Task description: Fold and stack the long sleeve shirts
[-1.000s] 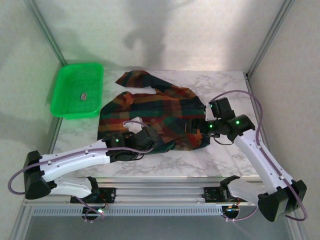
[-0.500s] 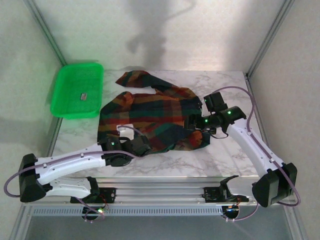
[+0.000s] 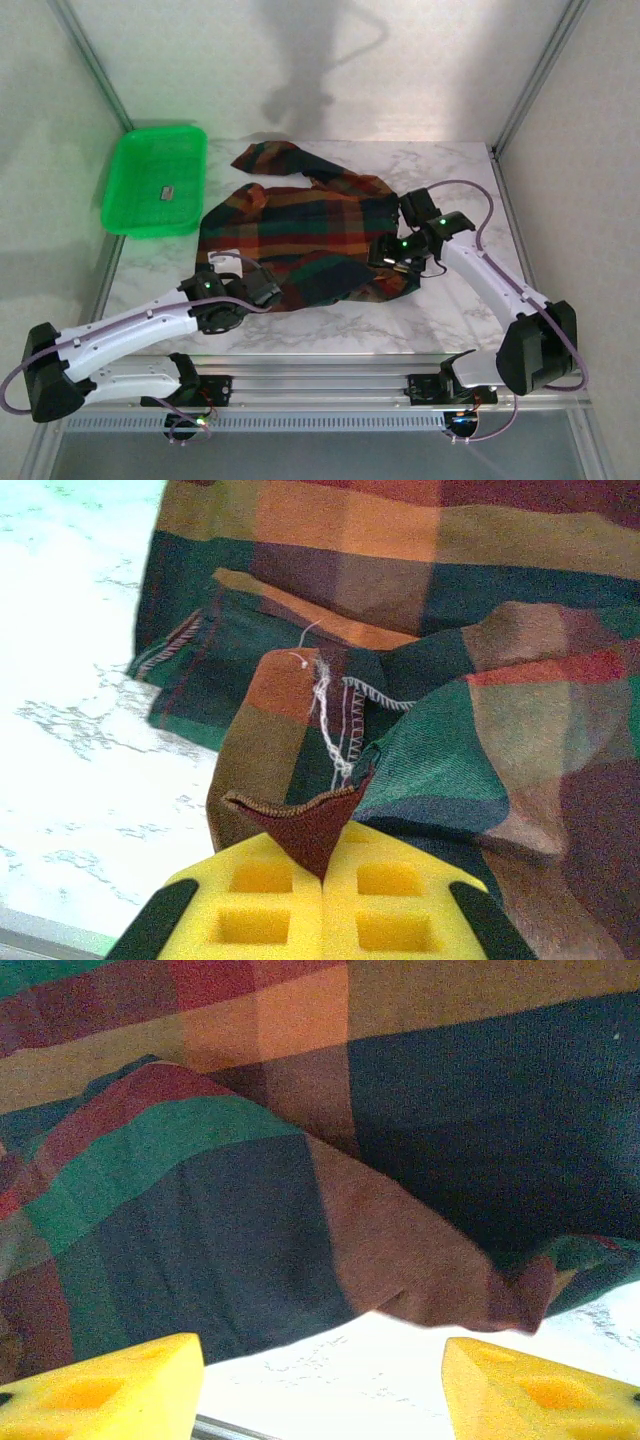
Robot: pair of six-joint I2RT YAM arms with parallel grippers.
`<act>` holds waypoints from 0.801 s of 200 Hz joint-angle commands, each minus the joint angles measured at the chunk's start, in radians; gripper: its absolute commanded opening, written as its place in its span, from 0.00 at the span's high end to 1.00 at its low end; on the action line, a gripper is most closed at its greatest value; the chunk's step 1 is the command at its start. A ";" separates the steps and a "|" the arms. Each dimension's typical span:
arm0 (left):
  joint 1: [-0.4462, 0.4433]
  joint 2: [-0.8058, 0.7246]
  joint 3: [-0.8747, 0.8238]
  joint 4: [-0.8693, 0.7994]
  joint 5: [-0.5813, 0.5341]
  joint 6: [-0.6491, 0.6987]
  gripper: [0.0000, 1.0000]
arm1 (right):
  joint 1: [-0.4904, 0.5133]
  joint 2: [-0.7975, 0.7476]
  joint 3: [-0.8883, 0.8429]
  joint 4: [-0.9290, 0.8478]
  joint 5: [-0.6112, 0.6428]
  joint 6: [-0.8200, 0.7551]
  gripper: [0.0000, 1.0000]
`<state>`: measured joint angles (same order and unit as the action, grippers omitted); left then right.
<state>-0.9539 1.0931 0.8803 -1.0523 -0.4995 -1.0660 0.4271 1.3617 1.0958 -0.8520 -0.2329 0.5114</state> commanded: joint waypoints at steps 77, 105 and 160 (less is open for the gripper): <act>0.041 0.094 0.080 0.118 -0.077 0.183 0.97 | 0.034 0.042 -0.107 0.075 0.034 0.049 0.62; 0.041 0.097 0.081 0.151 -0.077 0.193 0.96 | 0.025 0.039 -0.112 0.069 0.108 0.035 0.63; 0.047 0.086 0.066 0.171 -0.083 0.196 0.96 | -0.011 -0.020 -0.129 0.018 0.250 -0.075 0.63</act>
<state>-0.9188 1.1866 0.9390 -0.8890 -0.5426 -0.8856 0.4397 1.3952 0.9955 -0.7837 -0.0731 0.4957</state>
